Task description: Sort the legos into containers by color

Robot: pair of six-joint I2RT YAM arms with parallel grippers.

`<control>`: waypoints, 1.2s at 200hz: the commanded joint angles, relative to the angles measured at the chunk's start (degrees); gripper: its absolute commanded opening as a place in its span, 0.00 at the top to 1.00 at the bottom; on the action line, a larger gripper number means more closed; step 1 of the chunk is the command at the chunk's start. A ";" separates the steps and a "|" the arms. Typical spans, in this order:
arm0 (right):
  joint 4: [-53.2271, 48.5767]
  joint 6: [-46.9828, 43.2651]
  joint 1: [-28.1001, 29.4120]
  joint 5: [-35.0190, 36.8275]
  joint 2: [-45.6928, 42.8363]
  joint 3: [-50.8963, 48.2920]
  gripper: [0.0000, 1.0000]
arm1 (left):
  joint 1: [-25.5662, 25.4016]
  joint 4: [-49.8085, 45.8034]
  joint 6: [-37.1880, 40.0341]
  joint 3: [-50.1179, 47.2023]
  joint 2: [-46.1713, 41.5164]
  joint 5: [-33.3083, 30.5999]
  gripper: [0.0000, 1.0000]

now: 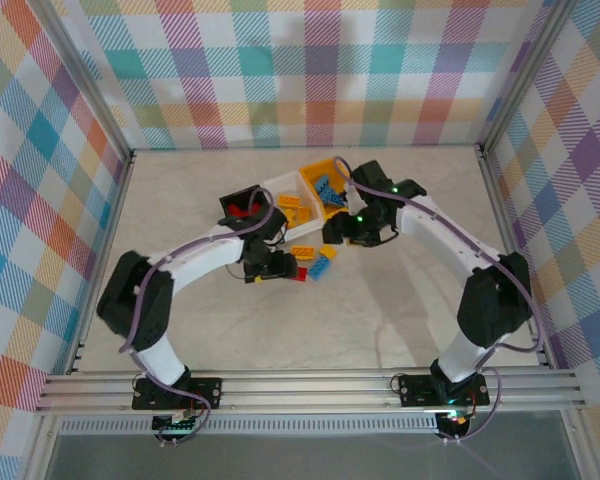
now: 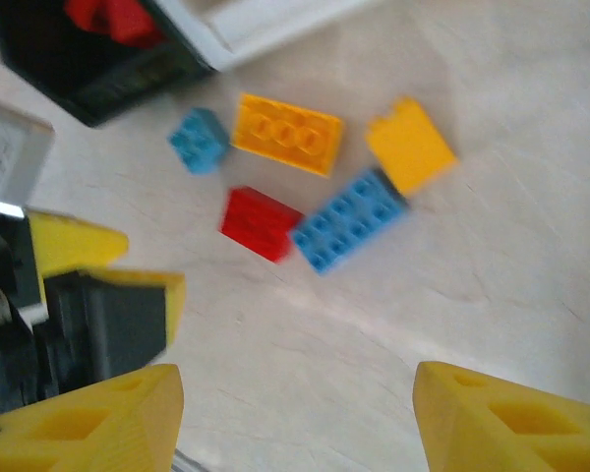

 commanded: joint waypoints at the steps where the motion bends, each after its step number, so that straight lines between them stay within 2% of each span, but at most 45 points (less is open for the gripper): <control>1: 0.07 0.59 -0.47 0.41 -5.02 -4.29 0.36 | -1.55 0.07 3.21 4.67 5.69 -0.64 0.23; 43: -1.62 0.01 -2.01 0.83 -8.22 -6.74 0.35 | -2.10 -1.01 5.13 11.07 13.05 -0.79 0.23; 138: -2.56 -1.77 -3.18 -0.52 -4.74 -3.10 0.35 | -3.31 -2.40 6.45 16.56 20.07 -1.61 0.24; 169: -2.52 -1.83 -3.18 -0.52 -5.10 -3.88 0.35 | -3.56 -2.27 6.48 16.57 20.48 -1.69 0.32; 193: -2.17 -1.61 -3.18 -0.56 -5.49 -4.37 0.35 | -3.68 -2.23 6.39 15.86 20.21 -1.66 0.43; 240: -1.16 -0.83 -3.20 -1.35 -5.62 -5.46 0.35 | -3.78 -2.18 5.96 11.75 16.47 -1.79 0.50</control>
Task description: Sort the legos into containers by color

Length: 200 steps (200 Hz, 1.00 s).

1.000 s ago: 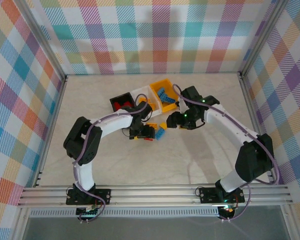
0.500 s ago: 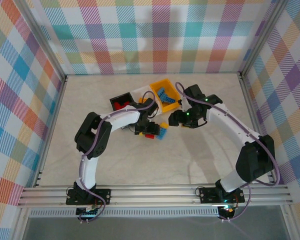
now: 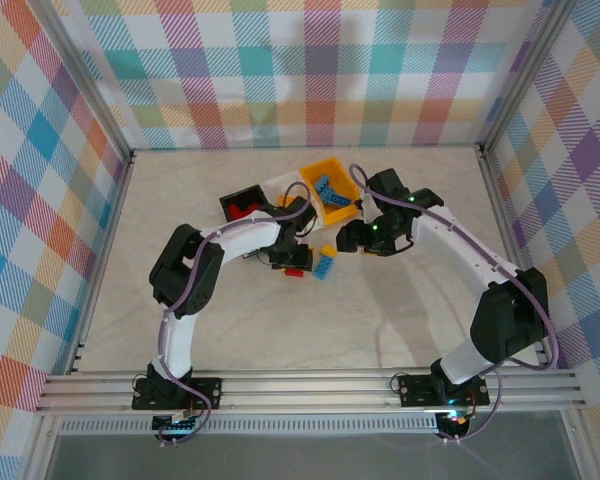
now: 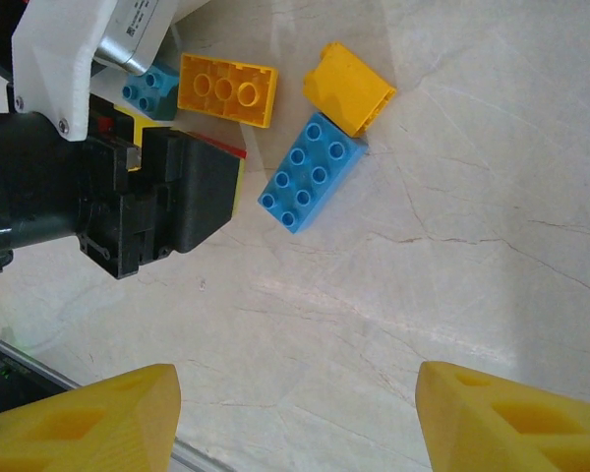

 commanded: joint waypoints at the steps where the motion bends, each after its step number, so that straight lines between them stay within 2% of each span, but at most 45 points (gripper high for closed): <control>1: 0.15 0.07 -0.41 -1.51 -0.44 -0.61 0.35 | -1.46 -0.85 -0.10 -3.73 -1.51 1.64 0.50; 65: 2.59 1.98 -0.40 -3.67 -0.19 -4.27 0.35 | -1.05 -2.92 -3.54 -12.06 -15.72 0.52 0.49; 102: 5.03 4.32 -0.22 -5.81 0.85 -6.57 0.35 | 3.65 -7.16 -1.48 -8.69 -19.77 -0.25 0.48; 154: 5.96 5.52 0.13 -5.58 0.46 -8.49 0.35 | 14.86 -11.86 4.11 5.24 -14.45 0.48 0.48; 200: 6.20 6.32 0.30 -5.85 -0.95 -10.99 0.35 | 19.22 -14.15 5.48 18.63 -3.29 0.43 0.47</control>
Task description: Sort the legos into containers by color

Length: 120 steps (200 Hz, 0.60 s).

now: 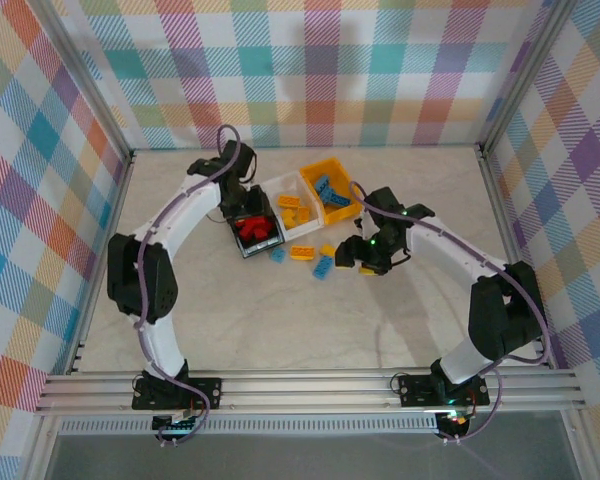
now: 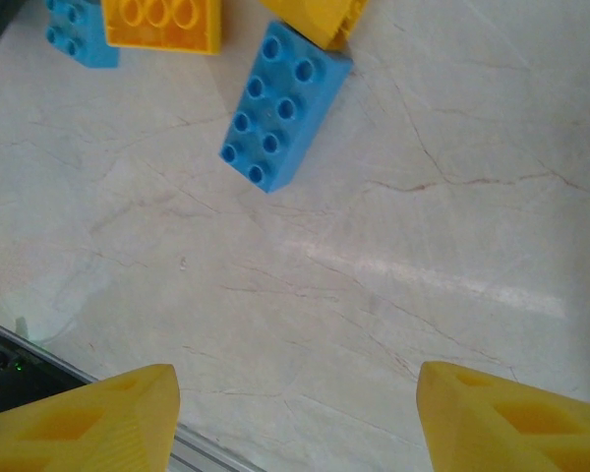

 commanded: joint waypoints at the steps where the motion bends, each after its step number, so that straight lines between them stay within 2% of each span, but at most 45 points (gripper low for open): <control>1: 0.19 1.07 0.28 -1.29 -1.96 -1.00 0.35 | 1.19 -3.66 2.08 5.45 5.71 0.24 0.48; 45: -0.77 0.57 1.20 -0.49 -2.12 -0.87 0.35 | 3.15 -5.08 2.33 14.92 15.07 -1.28 0.46; 70: -1.62 -0.06 2.24 0.41 -1.08 -0.20 0.35 | 3.64 -6.75 2.95 19.26 18.80 -2.31 0.43; 120: -1.35 -0.16 3.74 0.68 2.16 2.46 0.34 | 4.04 -7.47 2.73 20.56 18.74 -1.14 0.31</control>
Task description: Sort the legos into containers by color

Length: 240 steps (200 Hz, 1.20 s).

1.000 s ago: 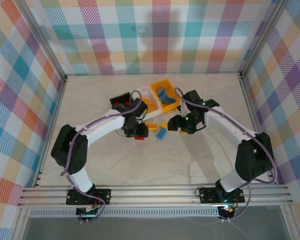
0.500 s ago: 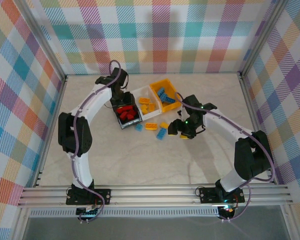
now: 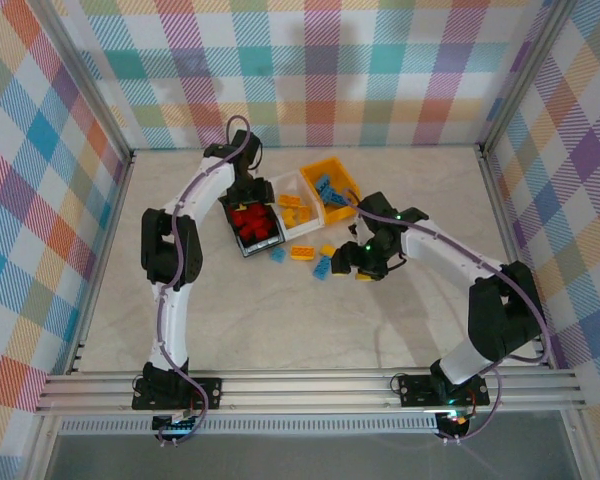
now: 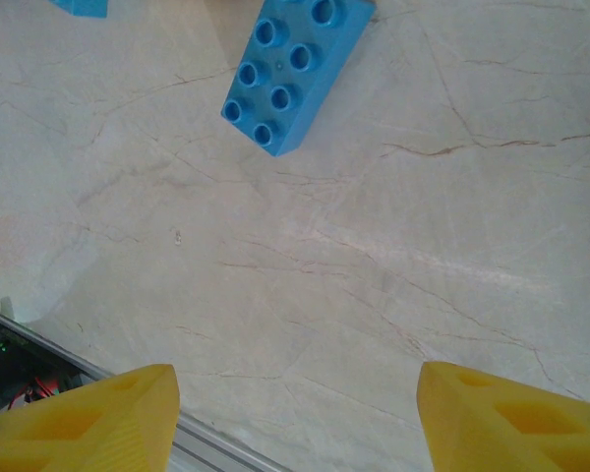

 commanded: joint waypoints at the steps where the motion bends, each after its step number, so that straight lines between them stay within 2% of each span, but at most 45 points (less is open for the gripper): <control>1: -0.83 -0.53 0.74 0.40 2.05 2.84 0.34 | 0.87 -2.50 0.51 0.76 -0.50 0.37 0.31; 30: -1.34 -0.61 2.45 1.92 5.81 5.99 0.34 | 0.69 -0.80 -0.77 -3.14 -5.45 1.95 0.31; 69: -2.72 -0.45 5.23 5.48 12.47 10.38 0.31 | -0.57 1.90 -2.63 -12.39 -17.21 3.06 0.30; 109: -6.31 0.74 6.36 9.66 20.36 17.98 0.30 | -2.86 3.42 -5.25 -28.38 -32.87 3.02 0.29; 153: -7.85 2.24 6.84 11.51 26.88 23.20 0.29 | -3.09 3.04 -8.90 -44.18 -49.36 1.28 0.27; 189: -8.26 2.62 7.50 13.46 31.29 27.67 0.29 | -3.08 1.14 -9.62 -48.23 -54.90 0.60 0.27; 240: -11.46 3.43 8.16 17.14 35.97 31.52 0.32 | -3.09 0.86 -9.39 -49.22 -55.86 1.39 0.27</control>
